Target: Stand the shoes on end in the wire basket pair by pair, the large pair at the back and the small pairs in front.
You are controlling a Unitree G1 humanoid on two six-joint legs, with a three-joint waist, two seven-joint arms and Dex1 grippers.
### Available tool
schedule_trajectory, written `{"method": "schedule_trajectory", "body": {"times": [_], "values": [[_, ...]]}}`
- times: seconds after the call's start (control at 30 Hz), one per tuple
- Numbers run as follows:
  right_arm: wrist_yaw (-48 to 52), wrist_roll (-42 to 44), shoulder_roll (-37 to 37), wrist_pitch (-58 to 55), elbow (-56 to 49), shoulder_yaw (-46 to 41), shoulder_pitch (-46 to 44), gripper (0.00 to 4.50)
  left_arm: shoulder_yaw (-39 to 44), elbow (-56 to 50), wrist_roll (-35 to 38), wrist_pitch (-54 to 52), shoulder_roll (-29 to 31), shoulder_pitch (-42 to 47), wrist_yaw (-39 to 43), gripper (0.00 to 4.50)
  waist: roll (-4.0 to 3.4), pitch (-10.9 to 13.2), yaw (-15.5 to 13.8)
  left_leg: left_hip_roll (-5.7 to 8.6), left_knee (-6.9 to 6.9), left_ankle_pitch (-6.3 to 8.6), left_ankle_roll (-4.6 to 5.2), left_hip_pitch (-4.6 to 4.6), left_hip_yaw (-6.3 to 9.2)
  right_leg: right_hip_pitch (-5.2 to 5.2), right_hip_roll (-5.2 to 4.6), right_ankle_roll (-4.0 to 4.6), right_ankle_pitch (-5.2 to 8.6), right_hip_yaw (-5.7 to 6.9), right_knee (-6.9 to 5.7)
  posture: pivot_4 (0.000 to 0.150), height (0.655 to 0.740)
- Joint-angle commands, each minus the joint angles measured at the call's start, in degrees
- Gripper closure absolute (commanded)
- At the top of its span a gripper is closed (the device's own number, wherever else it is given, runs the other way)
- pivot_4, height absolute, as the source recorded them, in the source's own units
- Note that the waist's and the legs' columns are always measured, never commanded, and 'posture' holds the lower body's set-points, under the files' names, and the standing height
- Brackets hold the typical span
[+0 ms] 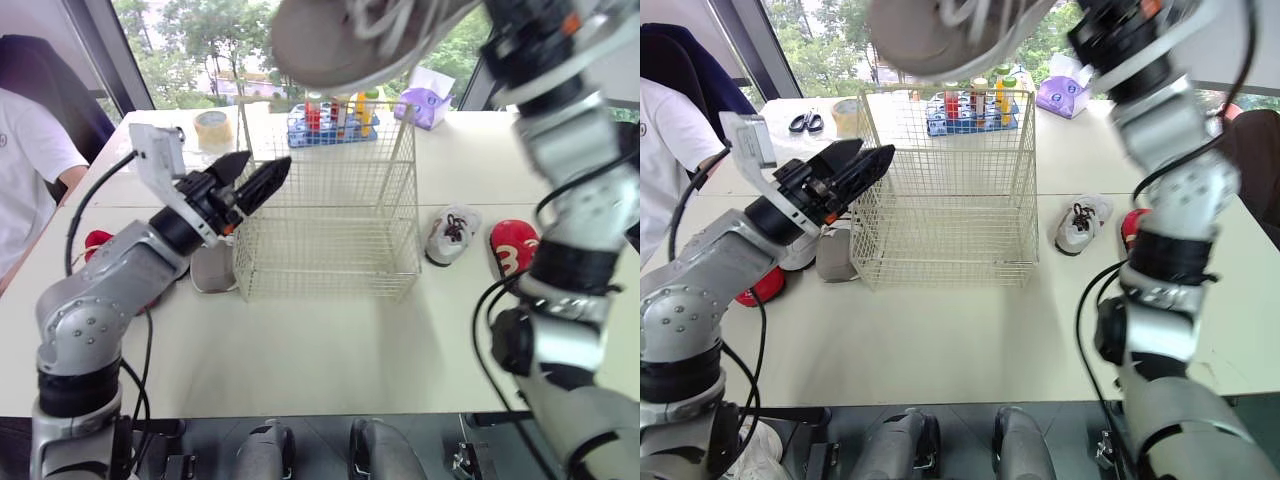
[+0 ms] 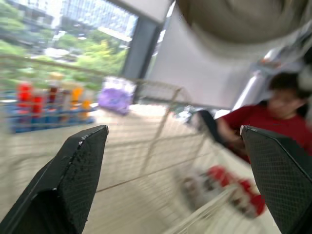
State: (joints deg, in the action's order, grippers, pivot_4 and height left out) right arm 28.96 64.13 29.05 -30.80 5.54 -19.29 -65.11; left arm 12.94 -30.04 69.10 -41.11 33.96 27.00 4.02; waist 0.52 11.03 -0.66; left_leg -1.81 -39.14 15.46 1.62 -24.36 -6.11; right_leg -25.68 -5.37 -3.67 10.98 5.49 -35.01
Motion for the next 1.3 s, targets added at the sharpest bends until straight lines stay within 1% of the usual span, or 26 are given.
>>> {"method": "schedule_trajectory", "body": {"times": [0.03,0.1,0.17,0.27,0.33,0.47,0.53,0.6,0.67,0.73,0.8,0.87,0.93,0.97,1.0,1.1,1.3], "values": [[12.8,-8.8,5.9,4.7,7.7,2.8,-6.0,2.86,1.2,-6.4,-2.0,0.1,1.2,-3.1,-1.7,0.05,0.01,0.0,0.1,0.00,0.01,0.01,0.02,-0.01,-0.04,-0.03,-0.01,0.00,0.00,-0.03,0.00,0.150,0.7400],[21.2,-14.9,9.0,7.6,13.8,6.3,-8.9,2.86,2.3,-8.8,-0.6,0.1,1.4,-6.5,-2.6,0.05,0.01,0.0,0.3,0.00,0.01,0.02,0.02,-0.01,-0.06,-0.04,-0.01,0.00,0.00,-0.03,0.00,0.150,0.7400],[29.9,-21.3,11.1,11.6,21.5,10.2,-12.4,2.86,3.7,-10.1,-1.4,-0.2,2.9,-10.3,-1.7,0.05,0.00,0.0,0.8,-0.02,0.02,0.01,0.02,0.00,-0.10,-0.07,-0.01,0.00,0.00,-0.06,-0.04,0.150,0.7400],[41.0,-28.3,11.9,16.3,32.0,14.7,-17.4,2.86,5.7,-9.9,-2.4,0.5,4.5,-13.8,-0.2,0.05,-0.02,0.0,1.3,-0.02,0.04,0.00,0.00,0.00,-0.09,-0.13,0.00,0.00,0.00,-0.06,-0.10,0.150,0.7400],[46.0,-32.0,11.5,19.0,38.2,16.4,-20.4,2.86,6.5,-9.7,-2.7,1.0,4.7,-14.8,-0.1,0.05,-0.03,0.0,1.4,-0.03,0.04,0.00,0.00,-0.03,-0.10,-0.18,0.01,0.01,0.00,-0.06,-0.09,0.150,0.7400],[53.0,-39.7,9.7,25.4,46.5,20.2,-23.1,2.86,8.1,-10.1,-3.2,1.3,4.7,-17.3,0.3,0.05,-0.06,0.0,1.4,-0.03,0.04,0.00,-0.01,-0.10,-0.10,-0.22,-0.01,0.00,0.01,-0.06,-0.08,0.150,0.7400],[56.0,-41.1,8.0,25.3,50.0,20.6,-24.2,2.86,8.5,-10.0,-3.6,1.5,4.8,-18.2,0.6,0.05,-0.05,0.0,1.4,-0.02,0.04,0.00,-0.03,-0.09,-0.13,-0.22,-0.04,0.00,0.00,-0.06,-0.06,0.150,0.7400],[57.4,-42.5,6.2,25.0,54.2,20.2,-25.5,2.86,8.4,-9.6,-3.9,1.7,4.7,-18.1,0.5,0.05,-0.06,0.0,1.4,-0.02,0.04,-0.14,-0.27,-0.09,-0.15,-0.23,-0.05,0.00,0.00,-0.06,-0.08,0.150,0.7400],[57.3,-44.8,4.6,26.6,58.5,20.2,-26.3,2.86,7.9,-8.8,-5.0,1.8,4.5,-17.5,0.5,0.05,-0.06,0.0,1.4,-0.02,0.04,-0.20,-0.38,-0.09,-0.14,-0.23,-0.05,0.01,0.00,-0.06,-0.09,0.150,0.7400],[55.0,-47.3,3.3,28.9,62.6,20.0,-26.8,2.86,7.1,-8.2,-5.9,1.7,4.3,-16.5,0.7,0.05,-0.05,0.0,1.4,-0.02,0.05,-0.21,-0.40,-0.09,-0.13,-0.24,-0.04,0.01,0.00,-0.06,-0.10,0.150,0.7400],[54.1,-48.5,2.6,29.6,65.2,19.1,-27.4,2.86,6.8,-8.0,-6.1,1.6,4.1,-15.5,0.7,0.05,-0.05,0.0,1.3,-0.02,0.05,-0.21,-0.42,-0.09,-0.13,-0.23,-0.05,0.01,0.00,-0.05,-0.09,0.150,0.7400],[53.1,-49.7,2.4,30.4,66.6,18.3,-27.9,1.82,6.7,-7.9,-6.3,1.4,3.9,-15.1,0.7,0.00,-0.06,0.0,1.3,0.00,0.04,-0.22,-0.43,-0.11,-0.14,-0.24,-0.07,0.01,0.00,-0.06,-0.09,0.150,0.7400],[52.2,-50.9,3.0,30.6,67.8,17.8,-28.3,0.96,7.1,-8.0,-6.3,1.2,3.8,-15.4,0.6,0.00,-0.06,0.0,1.4,-0.01,0.05,-0.22,-0.44,-0.15,-0.15,-0.29,-0.08,0.01,-0.01,-0.06,-0.10,0.150,0.7400],[51.8,-51.4,3.2,30.8,68.1,17.5,-28.5,0.40,7.2,-8.0,-6.3,1.2,3.8,-15.4,0.6,0.00,-0.06,0.0,1.4,-0.01,0.05,-0.22,-0.44,-0.15,-0.15,-0.29,-0.09,0.01,0.00,-0.06,-0.10,0.150,0.7400],[51.5,-51.8,3.3,31.1,68.3,17.2,-28.6,0.09,7.3,-8.0,-6.3,1.1,3.8,-15.5,0.6,0.00,-0.06,0.0,1.4,-0.01,0.05,-0.22,-0.44,-0.15,-0.15,-0.29,-0.09,0.01,0.00,-0.06,-0.10,0.150,0.7400],[53.5,-52.8,4.1,30.4,68.2,16.4,-29.1,0.09,7.3,-8.0,-6.3,0.9,4.0,-15.8,0.6,0.00,-0.06,0.0,1.5,-0.01,0.06,-0.23,-0.46,-0.14,-0.16,-0.30,-0.08,0.01,-0.01,-0.06,-0.12,0.150,0.7400],[57.1,-53.7,8.1,27.9,67.3,14.9,-29.5,0.09,7.0,-7.2,-6.0,0.3,4.5,-15.5,1.6,0.00,-0.05,0.0,1.3,0.00,0.05,-0.24,-0.47,-0.13,-0.15,-0.28,-0.09,0.01,-0.01,-0.06,-0.14,0.150,0.7400]]}}
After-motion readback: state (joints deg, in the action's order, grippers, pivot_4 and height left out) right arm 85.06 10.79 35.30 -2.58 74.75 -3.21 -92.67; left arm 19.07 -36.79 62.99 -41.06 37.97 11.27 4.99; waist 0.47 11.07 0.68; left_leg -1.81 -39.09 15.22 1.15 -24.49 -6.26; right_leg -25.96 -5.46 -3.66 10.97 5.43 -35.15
